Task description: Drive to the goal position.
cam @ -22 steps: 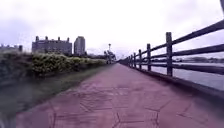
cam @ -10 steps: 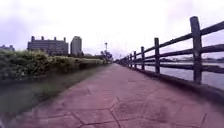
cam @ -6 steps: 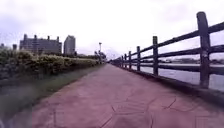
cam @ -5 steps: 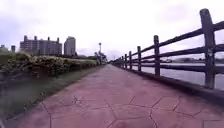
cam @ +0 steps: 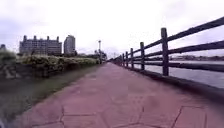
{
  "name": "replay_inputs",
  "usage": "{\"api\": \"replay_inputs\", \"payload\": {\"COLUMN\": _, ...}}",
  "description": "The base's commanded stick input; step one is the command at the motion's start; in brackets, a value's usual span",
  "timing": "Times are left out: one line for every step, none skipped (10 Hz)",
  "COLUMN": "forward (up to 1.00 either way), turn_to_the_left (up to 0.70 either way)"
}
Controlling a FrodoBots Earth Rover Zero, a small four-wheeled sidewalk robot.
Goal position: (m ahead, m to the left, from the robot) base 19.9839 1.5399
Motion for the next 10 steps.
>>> {"api": "replay_inputs", "payload": {"forward": 1.00, "turn_to_the_left": 0.00}}
{"api": "replay_inputs", "payload": {"forward": 1.00, "turn_to_the_left": 0.00}}
{"api": "replay_inputs", "payload": {"forward": 1.00, "turn_to_the_left": 0.00}}
{"api": "replay_inputs", "payload": {"forward": 1.00, "turn_to_the_left": 0.03}}
{"api": "replay_inputs", "payload": {"forward": 1.00, "turn_to_the_left": 0.32}}
{"api": "replay_inputs", "payload": {"forward": 1.00, "turn_to_the_left": 0.13}}
{"api": "replay_inputs", "payload": {"forward": 1.00, "turn_to_the_left": 0.00}}
{"api": "replay_inputs", "payload": {"forward": 1.00, "turn_to_the_left": 0.00}}
{"api": "replay_inputs", "payload": {"forward": 1.00, "turn_to_the_left": 0.00}}
{"api": "replay_inputs", "payload": {"forward": 1.00, "turn_to_the_left": 0.00}}
